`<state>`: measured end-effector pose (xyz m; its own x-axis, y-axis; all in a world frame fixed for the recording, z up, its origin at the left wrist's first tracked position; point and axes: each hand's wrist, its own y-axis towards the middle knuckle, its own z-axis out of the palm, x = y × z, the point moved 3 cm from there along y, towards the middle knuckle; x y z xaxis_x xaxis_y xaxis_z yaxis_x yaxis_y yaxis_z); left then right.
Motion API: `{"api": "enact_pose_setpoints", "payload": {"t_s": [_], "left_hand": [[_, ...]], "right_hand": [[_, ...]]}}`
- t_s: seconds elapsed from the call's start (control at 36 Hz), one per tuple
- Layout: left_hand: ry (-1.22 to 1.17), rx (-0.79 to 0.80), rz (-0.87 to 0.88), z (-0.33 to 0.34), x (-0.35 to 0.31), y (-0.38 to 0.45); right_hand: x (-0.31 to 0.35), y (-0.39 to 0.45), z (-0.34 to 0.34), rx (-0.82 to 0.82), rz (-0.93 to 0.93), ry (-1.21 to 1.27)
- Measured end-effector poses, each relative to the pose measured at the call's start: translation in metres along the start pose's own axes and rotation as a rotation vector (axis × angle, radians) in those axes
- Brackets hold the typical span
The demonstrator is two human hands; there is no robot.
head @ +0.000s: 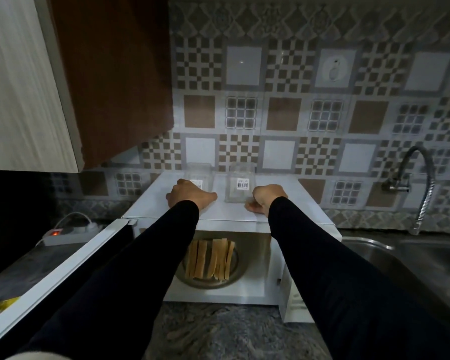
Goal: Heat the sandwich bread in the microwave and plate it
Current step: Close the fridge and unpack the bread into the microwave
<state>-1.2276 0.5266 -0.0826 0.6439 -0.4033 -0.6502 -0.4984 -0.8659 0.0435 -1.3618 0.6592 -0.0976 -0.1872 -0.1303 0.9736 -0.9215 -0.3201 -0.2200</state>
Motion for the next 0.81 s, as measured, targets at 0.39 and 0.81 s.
{"api": "enact_pose_setpoints", "payload": {"t_s": [0.39,0.81], "left_hand": [[-0.055,-0.044,-0.013,-0.026,0.012,-0.016],[0.246,0.101,0.055,-0.136,0.114,-0.075]], "right_hand": [[-0.001,-0.033,-0.011,-0.168,-0.141,-0.050],[-0.032,-0.158,0.020,-0.182,-0.195,-0.224]]}}
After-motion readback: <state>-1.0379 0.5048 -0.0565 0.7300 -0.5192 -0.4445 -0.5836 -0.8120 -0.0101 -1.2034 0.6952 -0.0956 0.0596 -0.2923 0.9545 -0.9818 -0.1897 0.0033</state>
